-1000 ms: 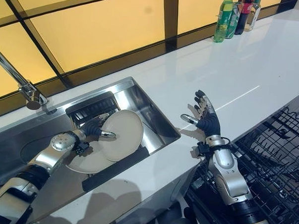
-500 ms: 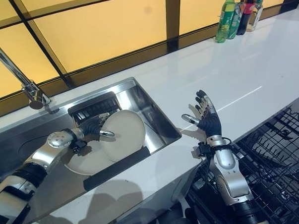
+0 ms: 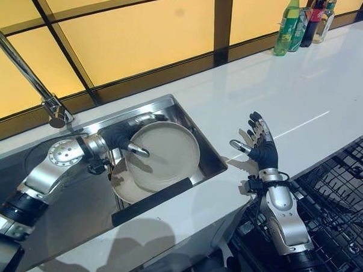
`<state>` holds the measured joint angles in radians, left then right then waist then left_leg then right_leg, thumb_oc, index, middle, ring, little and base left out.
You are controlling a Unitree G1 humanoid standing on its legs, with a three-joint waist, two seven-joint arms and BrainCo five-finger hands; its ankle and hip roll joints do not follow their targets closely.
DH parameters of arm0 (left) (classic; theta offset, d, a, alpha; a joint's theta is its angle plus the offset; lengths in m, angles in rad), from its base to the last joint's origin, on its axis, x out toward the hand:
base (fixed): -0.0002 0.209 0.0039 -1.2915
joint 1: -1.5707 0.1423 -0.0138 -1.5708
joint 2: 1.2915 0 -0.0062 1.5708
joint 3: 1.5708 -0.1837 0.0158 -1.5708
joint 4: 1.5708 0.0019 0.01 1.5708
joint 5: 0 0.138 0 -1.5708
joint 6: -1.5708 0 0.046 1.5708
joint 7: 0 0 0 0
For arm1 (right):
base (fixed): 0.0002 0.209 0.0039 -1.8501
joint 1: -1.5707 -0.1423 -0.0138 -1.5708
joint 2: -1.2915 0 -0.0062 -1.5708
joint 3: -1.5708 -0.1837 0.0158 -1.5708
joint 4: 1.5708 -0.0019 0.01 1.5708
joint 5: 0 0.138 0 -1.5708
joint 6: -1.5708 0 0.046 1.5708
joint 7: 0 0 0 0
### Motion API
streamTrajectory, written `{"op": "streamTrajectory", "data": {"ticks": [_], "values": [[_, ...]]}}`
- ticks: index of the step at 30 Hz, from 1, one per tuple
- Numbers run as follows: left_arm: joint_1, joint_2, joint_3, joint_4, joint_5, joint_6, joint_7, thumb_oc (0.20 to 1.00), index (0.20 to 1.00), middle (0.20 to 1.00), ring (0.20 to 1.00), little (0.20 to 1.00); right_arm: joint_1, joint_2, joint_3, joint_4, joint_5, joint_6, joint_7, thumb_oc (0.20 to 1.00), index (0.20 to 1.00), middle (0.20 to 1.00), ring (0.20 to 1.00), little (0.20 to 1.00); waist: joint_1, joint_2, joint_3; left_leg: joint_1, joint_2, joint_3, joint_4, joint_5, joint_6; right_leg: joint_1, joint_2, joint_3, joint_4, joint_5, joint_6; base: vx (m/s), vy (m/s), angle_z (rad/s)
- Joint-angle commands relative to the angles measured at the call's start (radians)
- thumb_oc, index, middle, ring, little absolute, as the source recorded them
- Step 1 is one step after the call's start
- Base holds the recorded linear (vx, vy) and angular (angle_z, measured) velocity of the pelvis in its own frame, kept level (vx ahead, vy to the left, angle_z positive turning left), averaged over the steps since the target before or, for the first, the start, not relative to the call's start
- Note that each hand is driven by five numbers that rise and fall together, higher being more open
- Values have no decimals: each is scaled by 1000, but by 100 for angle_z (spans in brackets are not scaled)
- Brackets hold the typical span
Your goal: Pick up plates and place into dishwasher.
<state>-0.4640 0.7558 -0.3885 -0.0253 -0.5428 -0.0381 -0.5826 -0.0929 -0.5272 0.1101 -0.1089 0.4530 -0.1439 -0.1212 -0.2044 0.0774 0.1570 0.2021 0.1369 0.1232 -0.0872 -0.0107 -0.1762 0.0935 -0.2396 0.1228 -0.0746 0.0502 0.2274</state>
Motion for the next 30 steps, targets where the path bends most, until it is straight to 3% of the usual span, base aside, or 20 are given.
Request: {"op": "streamTrajectory", "data": {"ticks": [1, 5, 6, 7, 8, 9, 23, 30], "values": [[-4, 7, -9, -56, -47, -8, -34, 1000, 1000, 1000, 1000, 1000, 27, 6, 18, -51, -1, -23, -15, 1000, 1000, 1000, 1000, 1000, 22, -13, -52, -59, -117, -10, 92, -111, 166, -86, 55, -10, 137, -61, -36, 0, 0, 0], [5, 15, -17, -70, -41, -7, -38, 1000, 1000, 1000, 1000, 1000, 30, 3, 24, -55, 0, -25, -28, 1000, 1000, 1000, 1000, 1000, 26, -14, -50, -57, -116, -14, 88, -108, 166, -83, 56, -13, 134, -59, -36, 0, 0, 0], [8, 17, -15, -70, -41, -8, -41, 956, 956, 956, 956, 956, 31, 2, 24, -56, 2, -24, -29, 1000, 1000, 1000, 1000, 1000, 27, -14, -51, -57, -116, -14, 86, -108, 166, -82, 56, -13, 132, -59, -36, 0, 0, 0], [13, 19, -13, -71, -37, -10, -44, 567, 567, 567, 567, 567, 34, 2, 23, -57, 1, -26, -29, 1000, 1000, 1000, 1000, 1000, 27, -15, -53, -57, -116, -14, 86, -107, 166, -81, 56, -13, 131, -59, -36, 0, 0, 0], [20, 22, -12, -72, -32, -16, -46, 310, 310, 310, 310, 310, 38, 2, 22, -58, 2, -27, -31, 1000, 1000, 1000, 1000, 1000, 28, -16, -53, -57, -116, -15, 86, -107, 166, -81, 57, -13, 130, -58, -36, 0, 0, 0], [24, 24, -12, -72, -30, -19, -47, 200, 200, 200, 200, 200, 39, 2, 22, -59, 2, -28, -32, 1000, 1000, 1000, 1000, 1000, 28, -16, -53, -58, -115, -15, 86, -106, 166, -82, 57, -13, 130, -58, -36, 0, 0, 0], [77, 44, 38, -78, 45, -70, 14, 200, 200, 200, 200, 200, 45, -6, 13, -62, 9, -42, -40, 1000, 1000, 1000, 1000, 1000, 47, -26, -53, -64, -115, -23, 87, -104, 166, -77, 55, -24, 122, -55, -35, 0, 0, 0], [135, 5, 148, -83, 159, -166, 239, 200, 200, 200, 200, 200, 61, 19, -5, -68, -13, -48, -35, 1000, 1000, 1000, 1000, 1000, 68, -41, -62, -74, -112, -29, 81, -88, 162, -77, 59, -30, 111, -45, -42, -23, -6, 0]]}}
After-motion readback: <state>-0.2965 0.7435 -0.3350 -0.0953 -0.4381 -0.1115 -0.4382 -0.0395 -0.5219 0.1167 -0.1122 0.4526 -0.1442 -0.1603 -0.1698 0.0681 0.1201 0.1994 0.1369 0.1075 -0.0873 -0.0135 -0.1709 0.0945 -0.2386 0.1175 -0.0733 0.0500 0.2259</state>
